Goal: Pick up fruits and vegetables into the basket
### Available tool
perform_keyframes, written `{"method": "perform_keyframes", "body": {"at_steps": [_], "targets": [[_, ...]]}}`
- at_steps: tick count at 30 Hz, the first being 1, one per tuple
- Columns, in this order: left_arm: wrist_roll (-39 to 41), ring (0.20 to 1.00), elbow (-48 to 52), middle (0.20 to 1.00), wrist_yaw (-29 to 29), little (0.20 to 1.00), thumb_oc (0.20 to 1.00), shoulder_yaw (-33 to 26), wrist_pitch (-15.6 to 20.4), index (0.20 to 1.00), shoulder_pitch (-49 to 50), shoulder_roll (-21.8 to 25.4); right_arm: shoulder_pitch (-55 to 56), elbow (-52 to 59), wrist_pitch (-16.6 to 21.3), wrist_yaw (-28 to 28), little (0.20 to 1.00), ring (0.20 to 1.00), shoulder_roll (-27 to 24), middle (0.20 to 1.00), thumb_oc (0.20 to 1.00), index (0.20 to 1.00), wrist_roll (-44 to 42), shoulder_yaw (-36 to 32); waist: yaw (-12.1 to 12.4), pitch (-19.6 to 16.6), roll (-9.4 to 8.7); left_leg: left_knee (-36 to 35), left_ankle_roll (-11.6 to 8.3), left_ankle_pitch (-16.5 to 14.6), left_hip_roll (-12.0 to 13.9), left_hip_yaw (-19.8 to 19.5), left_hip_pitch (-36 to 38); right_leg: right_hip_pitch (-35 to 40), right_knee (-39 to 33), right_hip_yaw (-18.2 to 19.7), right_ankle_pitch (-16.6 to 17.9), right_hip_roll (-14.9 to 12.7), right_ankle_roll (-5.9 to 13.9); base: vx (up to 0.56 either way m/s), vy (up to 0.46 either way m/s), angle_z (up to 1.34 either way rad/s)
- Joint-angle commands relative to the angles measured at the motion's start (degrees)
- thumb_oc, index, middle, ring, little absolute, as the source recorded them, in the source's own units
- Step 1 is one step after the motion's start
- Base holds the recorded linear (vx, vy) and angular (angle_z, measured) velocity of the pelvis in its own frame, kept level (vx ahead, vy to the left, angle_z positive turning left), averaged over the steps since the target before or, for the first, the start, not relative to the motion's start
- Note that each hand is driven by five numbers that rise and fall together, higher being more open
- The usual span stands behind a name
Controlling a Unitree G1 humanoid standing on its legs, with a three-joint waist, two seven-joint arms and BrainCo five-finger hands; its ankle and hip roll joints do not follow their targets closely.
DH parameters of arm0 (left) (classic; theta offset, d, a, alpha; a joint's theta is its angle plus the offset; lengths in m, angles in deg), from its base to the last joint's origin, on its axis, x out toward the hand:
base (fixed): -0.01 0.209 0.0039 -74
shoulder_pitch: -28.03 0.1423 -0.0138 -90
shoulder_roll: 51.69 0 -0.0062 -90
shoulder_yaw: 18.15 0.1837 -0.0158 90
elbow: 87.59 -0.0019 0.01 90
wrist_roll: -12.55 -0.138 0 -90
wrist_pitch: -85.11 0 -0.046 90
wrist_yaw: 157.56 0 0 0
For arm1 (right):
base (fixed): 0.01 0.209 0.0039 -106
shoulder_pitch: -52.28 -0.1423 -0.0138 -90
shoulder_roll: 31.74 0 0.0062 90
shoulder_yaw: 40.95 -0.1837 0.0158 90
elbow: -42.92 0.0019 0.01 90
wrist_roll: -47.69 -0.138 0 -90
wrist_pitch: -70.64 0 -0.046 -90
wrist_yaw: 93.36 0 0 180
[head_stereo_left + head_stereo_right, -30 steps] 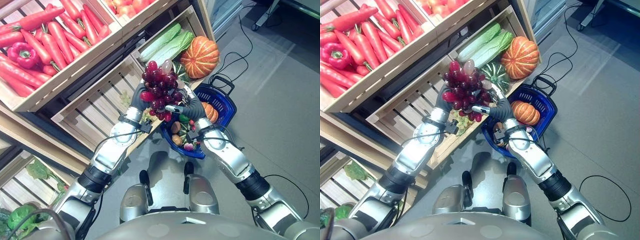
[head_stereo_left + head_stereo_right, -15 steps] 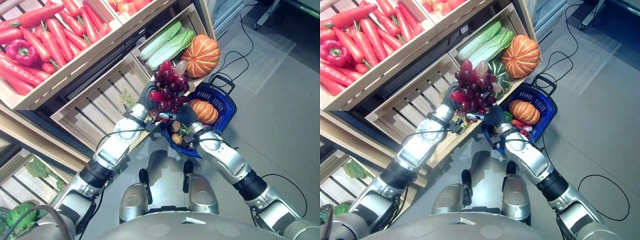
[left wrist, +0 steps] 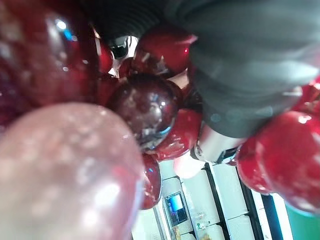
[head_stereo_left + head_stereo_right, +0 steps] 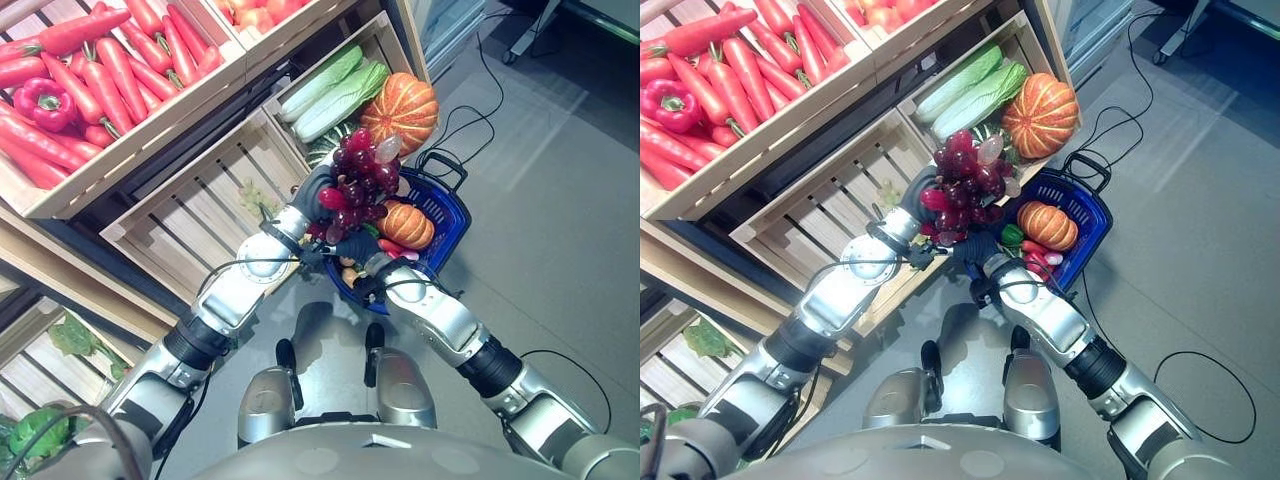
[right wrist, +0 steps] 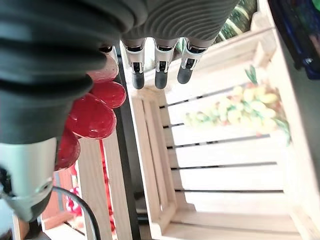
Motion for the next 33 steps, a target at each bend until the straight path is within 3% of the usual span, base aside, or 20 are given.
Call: {"method": "perform_keyframes", "body": {"at_steps": [1,16,28,33], "targets": [[2.16,0.200,8.75,0.200,0.69,0.200,0.200,3.96,2.06,0.200,-4.09,-2.96,-3.04,4.03,7.35,3.07,1.000,1.000,4.30,1.000,1.000,1.000,2.30,-0.08,0.17,-2.54,-1.15,4.60,2.87,-6.11,0.07,0.26,-1.65,3.80,0.19,0.87,-4.14,-3.44,5.72,0.00,0.000,0.00],[1.72,0.200,9.19,0.200,6.57,0.200,0.200,1.70,4.32,0.200,-1.04,-1.98,-0.38,8.84,8.16,6.50,1.000,1.000,1.73,1.000,1.000,1.000,0.20,-4.44,-0.64,-1.60,-0.72,4.95,3.06,-6.34,0.00,0.78,-1.51,3.58,0.29,1.33,-3.95,-3.54,5.69,0.00,0.002,0.00],[5.20,0.200,9.44,0.200,8.57,0.200,0.200,0.61,6.79,0.200,0.71,-2.71,0.62,8.89,8.09,4.41,1.000,1.000,2.98,1.000,1.000,1.000,-6.39,-4.07,0.11,-1.78,-1.19,4.95,2.97,-6.27,0.02,0.40,-1.40,4.10,0.12,0.72,-3.89,-3.72,5.53,0.00,0.000,0.00],[5.32,0.200,9.67,0.200,8.18,0.200,0.200,1.03,5.75,0.200,0.96,-3.07,0.80,9.67,9.75,3.27,1.000,1.000,3.61,1.000,1.000,1.000,-8.50,-3.44,0.47,-1.90,-1.42,4.82,2.94,-6.26,0.04,0.32,-1.18,4.46,-0.03,0.43,-3.85,-3.73,5.60,0.00,0.000,0.00]]}}
